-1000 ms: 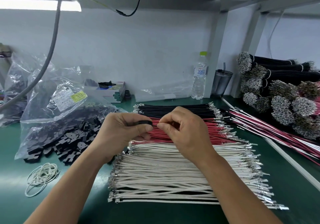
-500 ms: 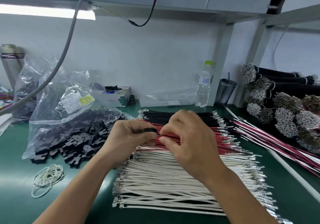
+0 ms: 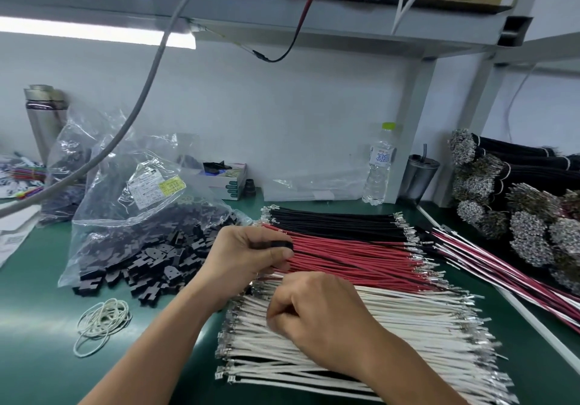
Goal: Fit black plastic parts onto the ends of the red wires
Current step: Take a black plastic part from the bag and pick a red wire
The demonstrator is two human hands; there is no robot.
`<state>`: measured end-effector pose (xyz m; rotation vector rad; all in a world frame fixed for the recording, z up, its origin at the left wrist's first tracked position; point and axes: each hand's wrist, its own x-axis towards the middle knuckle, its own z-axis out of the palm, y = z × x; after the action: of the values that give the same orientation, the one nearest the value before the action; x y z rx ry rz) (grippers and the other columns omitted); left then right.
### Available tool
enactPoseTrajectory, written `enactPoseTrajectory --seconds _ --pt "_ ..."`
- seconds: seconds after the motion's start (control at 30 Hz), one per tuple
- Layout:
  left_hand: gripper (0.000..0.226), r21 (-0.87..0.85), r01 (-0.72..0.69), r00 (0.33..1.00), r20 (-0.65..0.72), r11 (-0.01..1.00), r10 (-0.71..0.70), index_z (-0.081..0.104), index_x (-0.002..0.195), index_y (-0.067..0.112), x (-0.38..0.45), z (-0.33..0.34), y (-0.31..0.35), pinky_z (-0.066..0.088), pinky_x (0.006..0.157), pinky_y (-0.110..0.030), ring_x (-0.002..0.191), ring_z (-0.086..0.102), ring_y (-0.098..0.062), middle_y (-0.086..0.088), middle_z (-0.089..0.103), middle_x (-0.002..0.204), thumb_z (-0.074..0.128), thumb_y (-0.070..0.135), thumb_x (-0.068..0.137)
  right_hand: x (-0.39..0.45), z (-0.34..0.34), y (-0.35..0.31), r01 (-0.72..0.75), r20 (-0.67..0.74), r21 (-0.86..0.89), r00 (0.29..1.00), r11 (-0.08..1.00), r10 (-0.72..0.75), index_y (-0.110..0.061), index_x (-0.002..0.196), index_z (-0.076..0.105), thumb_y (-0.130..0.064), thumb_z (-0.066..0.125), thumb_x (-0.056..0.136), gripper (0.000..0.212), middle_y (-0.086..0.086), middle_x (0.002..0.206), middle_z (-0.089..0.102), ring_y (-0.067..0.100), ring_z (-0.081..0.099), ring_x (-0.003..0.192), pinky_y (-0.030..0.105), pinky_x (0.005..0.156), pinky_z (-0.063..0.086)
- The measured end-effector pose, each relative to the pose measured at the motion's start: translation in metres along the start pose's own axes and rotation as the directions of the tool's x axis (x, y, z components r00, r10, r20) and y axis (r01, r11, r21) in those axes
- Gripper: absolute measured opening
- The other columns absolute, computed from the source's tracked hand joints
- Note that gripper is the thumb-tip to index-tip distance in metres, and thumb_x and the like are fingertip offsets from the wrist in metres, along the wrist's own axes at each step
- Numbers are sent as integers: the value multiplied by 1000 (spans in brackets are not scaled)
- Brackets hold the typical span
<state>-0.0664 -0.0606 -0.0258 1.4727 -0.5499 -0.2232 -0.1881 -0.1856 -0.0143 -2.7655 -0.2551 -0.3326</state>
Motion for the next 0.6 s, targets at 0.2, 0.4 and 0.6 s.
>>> enactPoseTrajectory --seconds 0.2,0.4,0.6 --pt "20 -33 -2 1000 18 999 2 82 94 2 0 -2 0 60 60 -23 67 75 -22 -21 78 85 83 -3 75 -1 -14 7 -9 -129 67 991 998 18 -35 100 60 -38 53 99 7 -18 99 61 2 57 91 29 81 48" --pt "28 -43 20 999 46 999 -18 83 95 7 1 -4 0 65 81 -38 82 79 -32 -21 79 92 85 11 67 0 -39 32 -86 -320 -18 944 996 76 -38 85 67 -41 64 92 9 -21 82 57 -2 56 83 16 62 36" --pt "33 -135 43 996 78 990 -32 82 97 4 0 -7 1 66 75 -36 81 78 -37 -27 77 91 87 10 65 -2 -22 40 -130 -557 -59 827 990 76 -35 80 71 -39 64 89 12 -19 80 56 -2 54 63 17 52 41"
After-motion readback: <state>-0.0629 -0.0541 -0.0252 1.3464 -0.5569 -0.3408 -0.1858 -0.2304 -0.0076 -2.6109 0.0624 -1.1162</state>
